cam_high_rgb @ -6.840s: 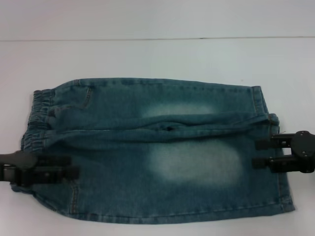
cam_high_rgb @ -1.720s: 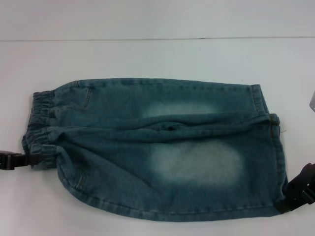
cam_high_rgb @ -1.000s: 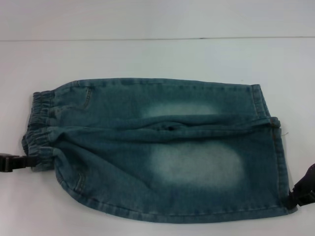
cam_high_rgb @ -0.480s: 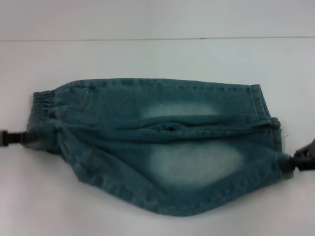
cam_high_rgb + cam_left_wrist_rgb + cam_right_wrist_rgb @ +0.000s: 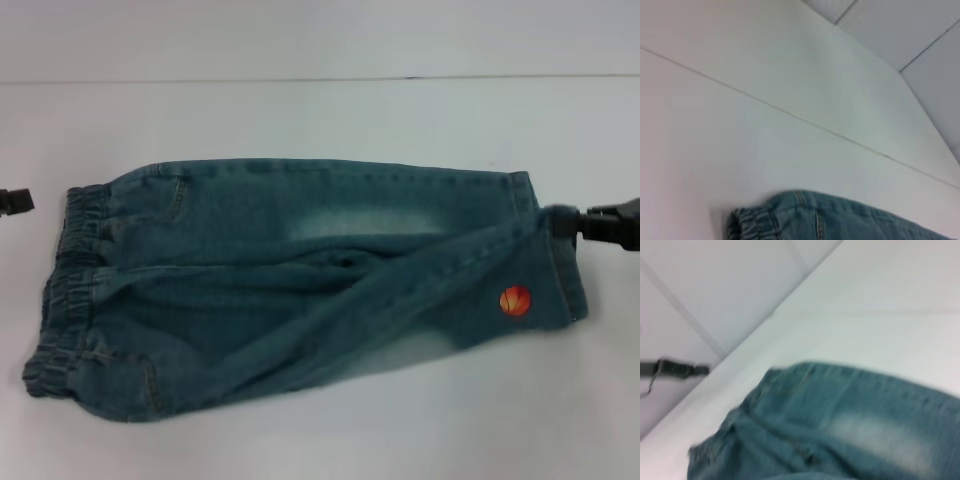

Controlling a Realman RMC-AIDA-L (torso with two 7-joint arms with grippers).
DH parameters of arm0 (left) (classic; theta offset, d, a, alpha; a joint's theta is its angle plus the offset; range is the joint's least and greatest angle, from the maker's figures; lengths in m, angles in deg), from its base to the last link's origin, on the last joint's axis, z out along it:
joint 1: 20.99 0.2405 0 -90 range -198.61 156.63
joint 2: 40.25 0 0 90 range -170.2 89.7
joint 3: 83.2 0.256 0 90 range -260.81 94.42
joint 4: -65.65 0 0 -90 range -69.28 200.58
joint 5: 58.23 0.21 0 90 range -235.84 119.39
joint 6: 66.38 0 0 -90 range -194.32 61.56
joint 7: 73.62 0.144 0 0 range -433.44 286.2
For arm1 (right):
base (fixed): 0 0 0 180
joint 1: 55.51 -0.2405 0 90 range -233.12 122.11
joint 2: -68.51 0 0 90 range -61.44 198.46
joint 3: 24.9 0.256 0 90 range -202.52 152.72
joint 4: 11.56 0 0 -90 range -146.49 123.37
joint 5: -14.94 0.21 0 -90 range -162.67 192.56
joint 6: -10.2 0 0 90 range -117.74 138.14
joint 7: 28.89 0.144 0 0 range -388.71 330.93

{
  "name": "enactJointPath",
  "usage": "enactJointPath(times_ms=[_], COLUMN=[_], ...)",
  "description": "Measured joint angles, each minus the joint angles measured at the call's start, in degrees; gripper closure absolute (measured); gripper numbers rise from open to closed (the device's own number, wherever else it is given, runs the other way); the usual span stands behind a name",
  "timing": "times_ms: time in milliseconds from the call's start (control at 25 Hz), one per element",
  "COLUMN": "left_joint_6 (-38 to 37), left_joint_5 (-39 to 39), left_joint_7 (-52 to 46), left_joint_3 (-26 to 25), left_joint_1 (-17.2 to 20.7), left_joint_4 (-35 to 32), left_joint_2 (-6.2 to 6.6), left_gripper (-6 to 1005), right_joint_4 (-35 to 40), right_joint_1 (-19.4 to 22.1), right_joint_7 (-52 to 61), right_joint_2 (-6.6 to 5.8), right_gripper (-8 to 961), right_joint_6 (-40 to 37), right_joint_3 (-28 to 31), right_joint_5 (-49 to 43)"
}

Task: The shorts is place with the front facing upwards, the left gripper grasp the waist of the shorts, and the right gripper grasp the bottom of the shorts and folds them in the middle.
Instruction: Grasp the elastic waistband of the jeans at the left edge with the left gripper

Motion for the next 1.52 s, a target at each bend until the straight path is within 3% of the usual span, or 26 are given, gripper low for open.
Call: enactJointPath(times_ms=[240, 560, 720, 1160, 1360, 1520], left_joint_6=[-0.94, -7.77, -8.4, -9.35, -9.29, -9.21], left_joint_5=[-0.22, 3.51, 10.21, 16.21, 18.04, 18.47], left_joint_7=[-0.55, -6.71, -9.36, -9.44, -9.13, -8.65], left_joint_3=[1.42, 11.14, 14.22, 14.55, 14.57, 14.62], left_joint_1=[-0.16, 0.74, 0.65, 0.71, 0.76, 0.72], left_joint_4=[-0.02, -0.93, -4.02, -4.87, -4.55, -4.46], left_joint_2=[0.34, 3.99, 3.16, 2.93, 2.53, 1.78], left_gripper=[949, 948, 947, 488, 377, 400], right_joint_4=[-2.34, -2.39, -2.41, -2.41, -2.41, -2.41], right_joint_1=[-0.22, -0.53, -0.93, -1.56, -1.67, -1.74], right_joint_7=[-1.72, -1.72, -1.74, -1.74, -1.75, -1.77], right_joint_2=[0.15, 0.88, 1.3, 1.54, 1.56, 1.7], right_gripper=[909, 909, 909, 908, 909, 909], right_joint_6=[1.9, 2.46, 3.2, 4.41, 4.5, 5.03], right_joint_3=[-1.26, -3.21, -4.03, -5.37, -5.47, -5.65], right_joint_5=[1.04, 1.03, 1.04, 1.09, 1.13, 1.14])
